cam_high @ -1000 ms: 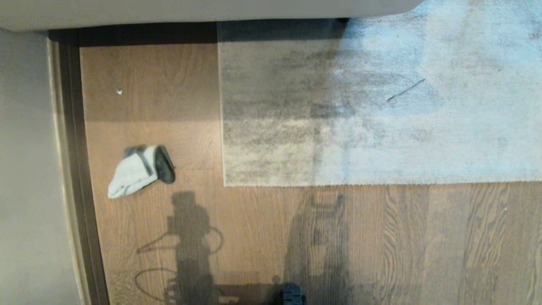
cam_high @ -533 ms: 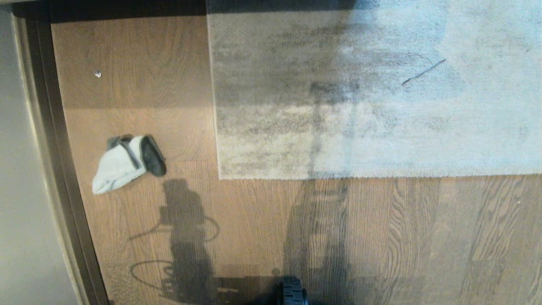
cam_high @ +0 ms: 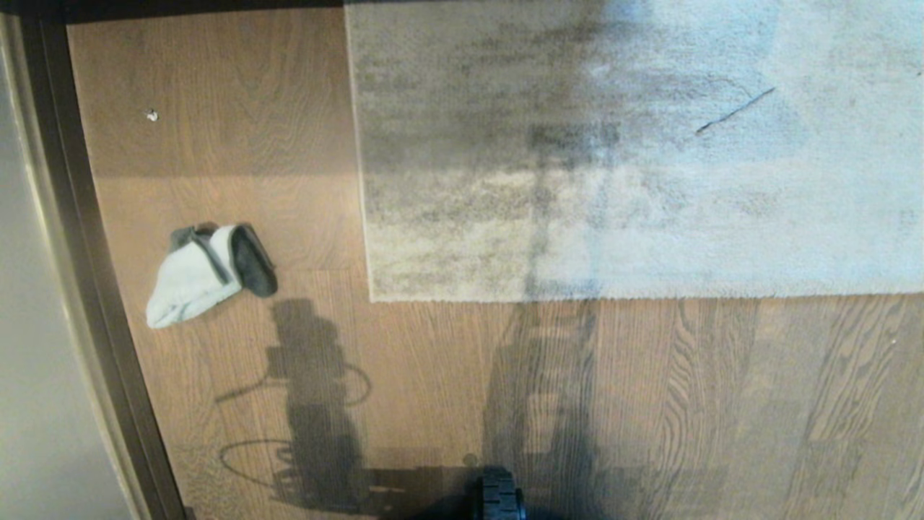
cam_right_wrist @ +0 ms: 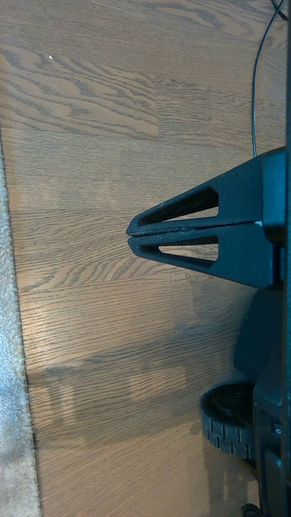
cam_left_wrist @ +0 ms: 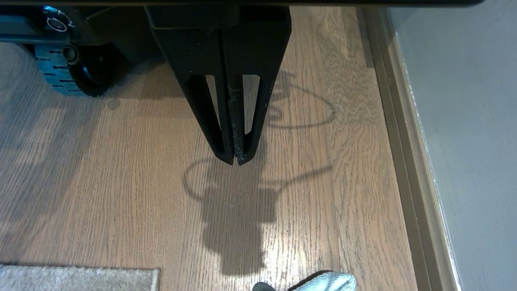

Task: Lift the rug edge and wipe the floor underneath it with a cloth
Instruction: Pick up the rag

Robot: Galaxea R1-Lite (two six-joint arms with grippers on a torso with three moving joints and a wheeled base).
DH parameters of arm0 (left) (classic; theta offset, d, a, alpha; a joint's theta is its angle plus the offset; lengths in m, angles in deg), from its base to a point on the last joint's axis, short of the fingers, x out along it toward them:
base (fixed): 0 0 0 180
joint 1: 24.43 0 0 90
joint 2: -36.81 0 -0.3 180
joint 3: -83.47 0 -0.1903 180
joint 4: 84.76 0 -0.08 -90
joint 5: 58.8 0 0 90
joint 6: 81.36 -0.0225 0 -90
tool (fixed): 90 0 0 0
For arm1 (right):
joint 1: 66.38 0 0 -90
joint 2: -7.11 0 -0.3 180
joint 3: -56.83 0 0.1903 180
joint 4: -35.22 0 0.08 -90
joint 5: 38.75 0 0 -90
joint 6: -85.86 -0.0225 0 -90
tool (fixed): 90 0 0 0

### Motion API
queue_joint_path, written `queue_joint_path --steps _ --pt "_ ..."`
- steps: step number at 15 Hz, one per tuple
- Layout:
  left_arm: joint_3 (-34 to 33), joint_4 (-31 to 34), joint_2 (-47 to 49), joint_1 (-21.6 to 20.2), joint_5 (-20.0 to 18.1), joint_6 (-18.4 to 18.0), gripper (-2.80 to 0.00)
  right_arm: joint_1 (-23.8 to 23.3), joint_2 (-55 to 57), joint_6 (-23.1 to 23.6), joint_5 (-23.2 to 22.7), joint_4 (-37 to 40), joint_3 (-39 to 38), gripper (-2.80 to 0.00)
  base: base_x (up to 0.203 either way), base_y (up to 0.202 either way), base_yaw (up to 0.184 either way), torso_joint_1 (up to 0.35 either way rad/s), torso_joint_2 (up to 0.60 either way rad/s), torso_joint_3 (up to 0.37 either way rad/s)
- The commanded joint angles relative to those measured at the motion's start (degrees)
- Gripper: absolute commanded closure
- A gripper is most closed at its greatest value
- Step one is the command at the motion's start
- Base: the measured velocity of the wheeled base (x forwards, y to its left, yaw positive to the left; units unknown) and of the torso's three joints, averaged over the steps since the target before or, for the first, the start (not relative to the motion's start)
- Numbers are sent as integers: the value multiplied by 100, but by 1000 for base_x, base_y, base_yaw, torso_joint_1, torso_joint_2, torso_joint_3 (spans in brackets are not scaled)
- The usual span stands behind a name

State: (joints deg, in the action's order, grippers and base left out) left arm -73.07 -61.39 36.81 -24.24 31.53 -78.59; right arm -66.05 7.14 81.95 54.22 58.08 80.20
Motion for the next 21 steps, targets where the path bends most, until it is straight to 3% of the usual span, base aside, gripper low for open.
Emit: queue_joint_path --steps 1,21 --pt "-1 0 0 4 2 5 0 2 -2 -4 1 -2 0 0 0 0 0 0 0 0" --pt "-1 0 0 -1 11 14 0 2 -2 -3 1 -2 0 0 0 0 0 0 0 0"
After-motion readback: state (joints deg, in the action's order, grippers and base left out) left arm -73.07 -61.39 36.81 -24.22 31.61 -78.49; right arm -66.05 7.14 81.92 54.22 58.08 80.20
